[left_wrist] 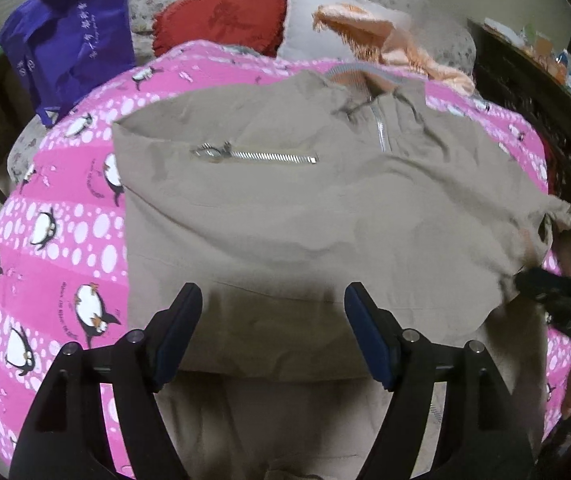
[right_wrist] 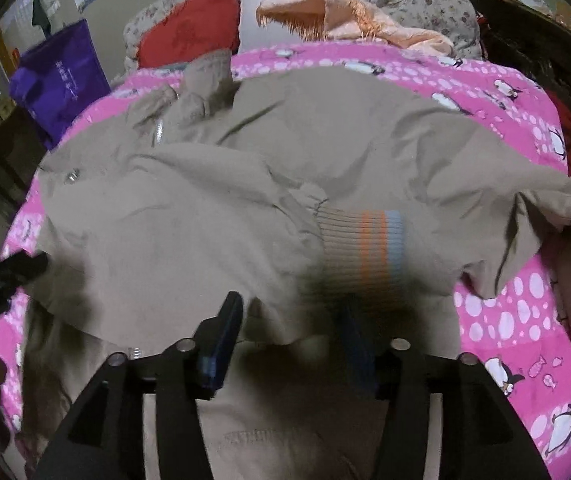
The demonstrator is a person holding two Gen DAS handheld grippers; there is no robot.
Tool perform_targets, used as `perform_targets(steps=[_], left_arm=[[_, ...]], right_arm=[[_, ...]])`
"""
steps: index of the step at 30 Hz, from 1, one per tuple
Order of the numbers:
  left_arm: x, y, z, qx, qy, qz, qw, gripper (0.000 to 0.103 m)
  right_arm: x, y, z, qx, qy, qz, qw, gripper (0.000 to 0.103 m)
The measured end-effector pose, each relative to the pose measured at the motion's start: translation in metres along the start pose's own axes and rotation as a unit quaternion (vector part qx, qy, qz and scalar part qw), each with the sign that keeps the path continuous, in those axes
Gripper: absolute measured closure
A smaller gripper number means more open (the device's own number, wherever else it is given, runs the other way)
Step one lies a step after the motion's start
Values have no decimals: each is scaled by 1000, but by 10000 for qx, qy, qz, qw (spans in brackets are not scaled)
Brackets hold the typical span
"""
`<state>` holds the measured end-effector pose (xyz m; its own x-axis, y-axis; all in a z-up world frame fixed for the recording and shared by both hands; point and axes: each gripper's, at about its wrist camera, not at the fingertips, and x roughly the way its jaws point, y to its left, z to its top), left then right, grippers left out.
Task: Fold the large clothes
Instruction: 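Grasp the ribbed cuff with the right gripper and lift the sleeve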
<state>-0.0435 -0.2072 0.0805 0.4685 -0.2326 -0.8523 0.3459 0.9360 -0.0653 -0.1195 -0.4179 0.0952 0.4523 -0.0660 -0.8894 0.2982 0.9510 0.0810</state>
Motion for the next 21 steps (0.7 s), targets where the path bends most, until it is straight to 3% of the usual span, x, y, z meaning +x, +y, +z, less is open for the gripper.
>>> perform_targets(steps=[4, 6, 10, 14, 16, 18, 21], left_arm=[[9, -4, -3, -66, 197, -115, 9997, 30], [7, -6, -4, -69, 151, -168, 9997, 30], [2, -10, -5, 38, 69, -205, 9998, 30], [0, -6, -4, -7, 16, -203, 9998, 30], [2, -4, -4, -55, 39, -188, 9998, 30], [4, -2, -5, -100, 80, -178, 9998, 30], [8, -2, -9, -94, 144, -175, 9997, 30]], right_arm=[[-20, -26, -3, 285, -204, -48, 9994, 36], [-30, -54, -10, 675, -333, -164, 9970, 31], [-40, -111, -30, 1562, -517, -541, 9849, 30], [-55, -170, -57, 2824, -822, -439, 9547, 28], [-67, -191, -73, 3346, -1177, -264, 9346, 25], [-74, -200, -83, 3633, -1391, -139, 9211, 14], [-75, -215, -94, 4199, -1626, 75, 8929, 12]])
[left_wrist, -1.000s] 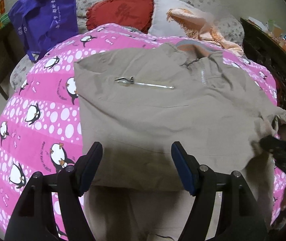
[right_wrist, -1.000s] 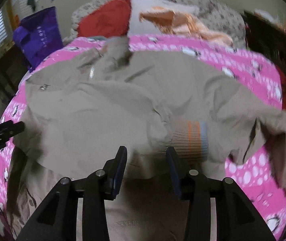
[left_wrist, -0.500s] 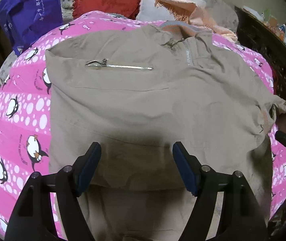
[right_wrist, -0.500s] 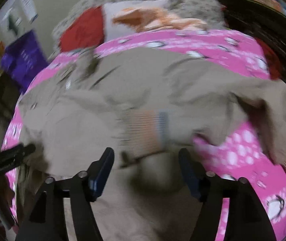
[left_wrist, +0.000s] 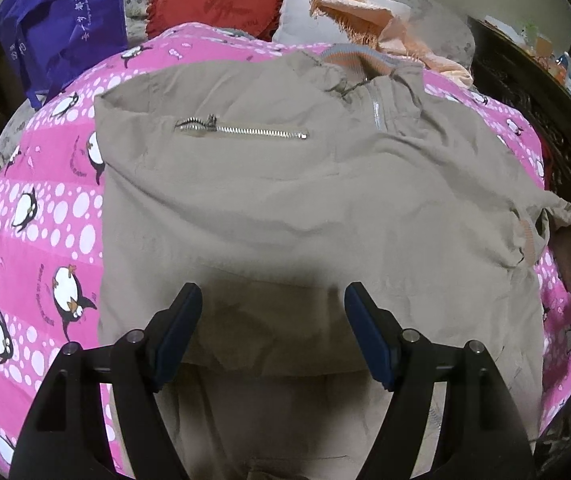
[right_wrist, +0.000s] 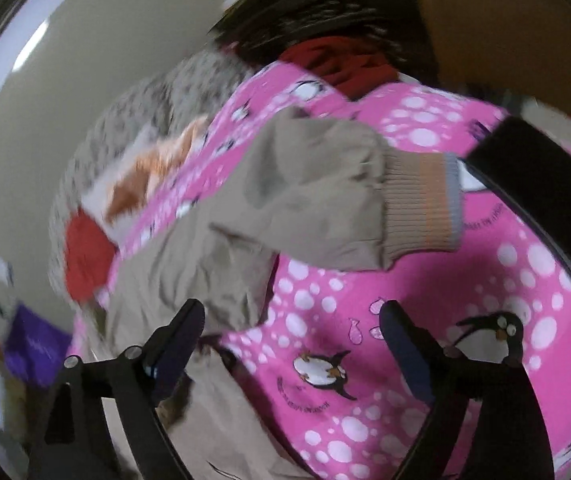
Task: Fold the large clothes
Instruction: 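Grasp the ribbed cuff with the right gripper and lift the sleeve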
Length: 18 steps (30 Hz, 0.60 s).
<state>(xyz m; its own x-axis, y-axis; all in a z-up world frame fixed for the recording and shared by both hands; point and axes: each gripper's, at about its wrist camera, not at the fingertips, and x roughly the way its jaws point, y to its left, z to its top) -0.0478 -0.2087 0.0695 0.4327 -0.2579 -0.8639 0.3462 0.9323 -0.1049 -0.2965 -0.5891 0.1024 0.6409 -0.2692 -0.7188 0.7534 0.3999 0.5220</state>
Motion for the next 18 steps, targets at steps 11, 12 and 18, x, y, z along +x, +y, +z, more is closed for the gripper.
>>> perform_targets(steps=[11, 12, 18], left_arm=[[0, 1, -4, 118, 4, 98, 9999, 30], [-1, 2, -4, 109, -11, 118, 9999, 30], [-5, 18, -3, -62, -51, 176, 9998, 30]], right_arm=[[36, -47, 16, 2287, -230, 808, 9699, 10], [41, -50, 19, 2407, -254, 754, 9673, 11], [45, -37, 46, 1615, -297, 234, 9862, 92]])
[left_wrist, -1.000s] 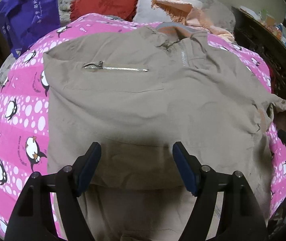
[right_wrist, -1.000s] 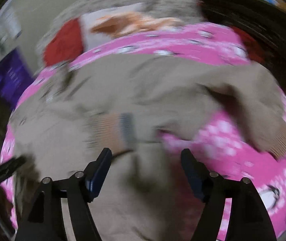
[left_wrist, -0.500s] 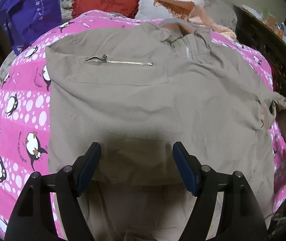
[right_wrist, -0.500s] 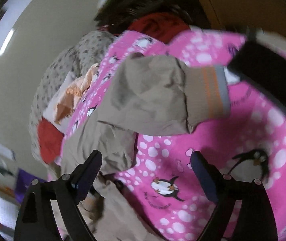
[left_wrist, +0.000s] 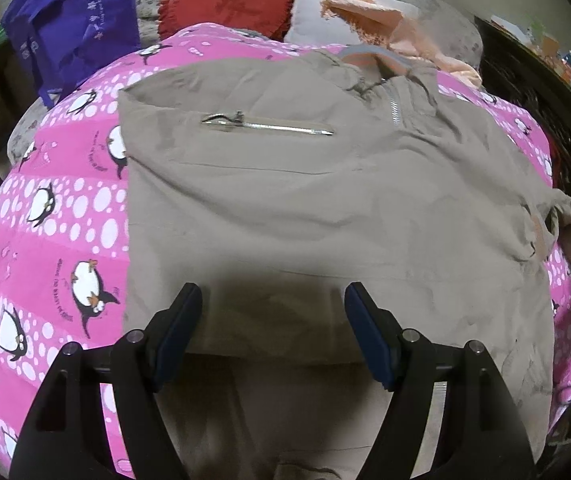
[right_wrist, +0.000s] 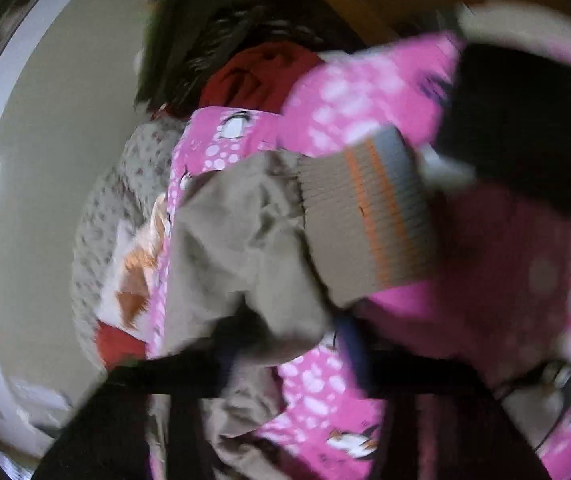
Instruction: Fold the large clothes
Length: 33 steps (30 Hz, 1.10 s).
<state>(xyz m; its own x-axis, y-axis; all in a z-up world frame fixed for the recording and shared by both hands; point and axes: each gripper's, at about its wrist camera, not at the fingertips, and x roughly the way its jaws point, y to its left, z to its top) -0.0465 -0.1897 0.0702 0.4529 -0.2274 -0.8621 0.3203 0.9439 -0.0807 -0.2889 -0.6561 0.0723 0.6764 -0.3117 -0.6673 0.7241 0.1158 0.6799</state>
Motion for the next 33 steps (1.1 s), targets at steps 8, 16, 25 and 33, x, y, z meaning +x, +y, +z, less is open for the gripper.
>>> perform_targets(steps=[8, 16, 25, 33], left_arm=[[1, 11, 1, -236, -5, -42, 9997, 30], [-3, 17, 2, -315, -55, -69, 9995, 30], [-4, 26, 3, -494, -86, -120, 9987, 30], [-8, 29, 2, -470, -64, -425, 9980, 30]], right_arm=[[-50, 96, -16, -2501, -654, 170, 9659, 98], [-70, 197, -91, -4491, 87, 1470, 8813, 99], [-30, 230, -243, -6062, 1753, 1776, 7552, 99], [6, 190, -319, -6119, 2657, 1400, 7317, 60]])
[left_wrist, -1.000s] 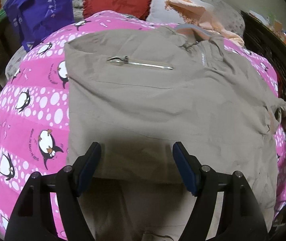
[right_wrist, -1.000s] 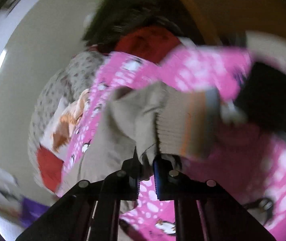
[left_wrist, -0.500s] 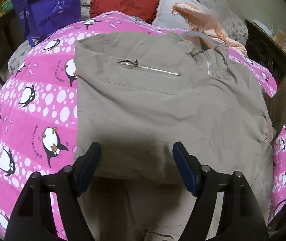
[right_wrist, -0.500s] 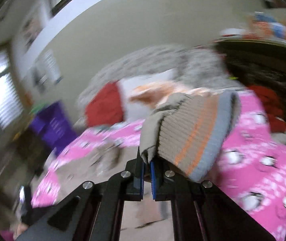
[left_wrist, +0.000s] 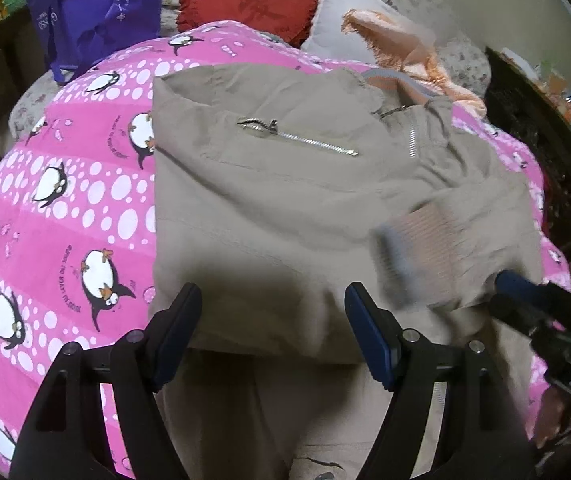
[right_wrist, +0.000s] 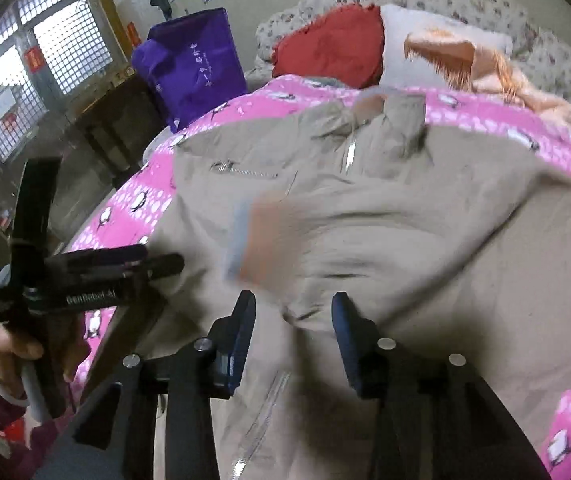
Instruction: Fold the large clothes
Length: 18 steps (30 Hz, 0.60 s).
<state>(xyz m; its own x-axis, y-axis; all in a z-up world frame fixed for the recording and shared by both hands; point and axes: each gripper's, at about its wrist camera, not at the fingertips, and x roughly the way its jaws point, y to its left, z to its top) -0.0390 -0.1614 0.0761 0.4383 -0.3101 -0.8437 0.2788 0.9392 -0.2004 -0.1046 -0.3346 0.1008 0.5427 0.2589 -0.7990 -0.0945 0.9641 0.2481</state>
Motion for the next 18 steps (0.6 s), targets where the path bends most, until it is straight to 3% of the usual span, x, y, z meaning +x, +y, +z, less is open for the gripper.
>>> perform_targets(steps=[6, 10, 15, 17, 18], left_arm=[[-6, -12, 3, 44, -119, -593, 9982, 25], [-3, -37, 8, 326, -188, -677, 9970, 22], [28, -68, 9, 442, 311, -865, 9948, 22], [37, -76, 8, 424, 418, -949, 9937, 42], [37, -81, 8, 444, 408, -1038, 9928, 80]], right_arm=[[-36, -12, -5, 74, -244, -93, 9996, 45], [-63, -42, -7, 371, -439, -274, 9980, 44], [-83, -78, -19, 885, -431, -501, 9939, 42], [-87, -87, -23, 991, -390, -581, 9926, 40], [-89, -93, -26, 1069, -357, -670, 9914, 40]])
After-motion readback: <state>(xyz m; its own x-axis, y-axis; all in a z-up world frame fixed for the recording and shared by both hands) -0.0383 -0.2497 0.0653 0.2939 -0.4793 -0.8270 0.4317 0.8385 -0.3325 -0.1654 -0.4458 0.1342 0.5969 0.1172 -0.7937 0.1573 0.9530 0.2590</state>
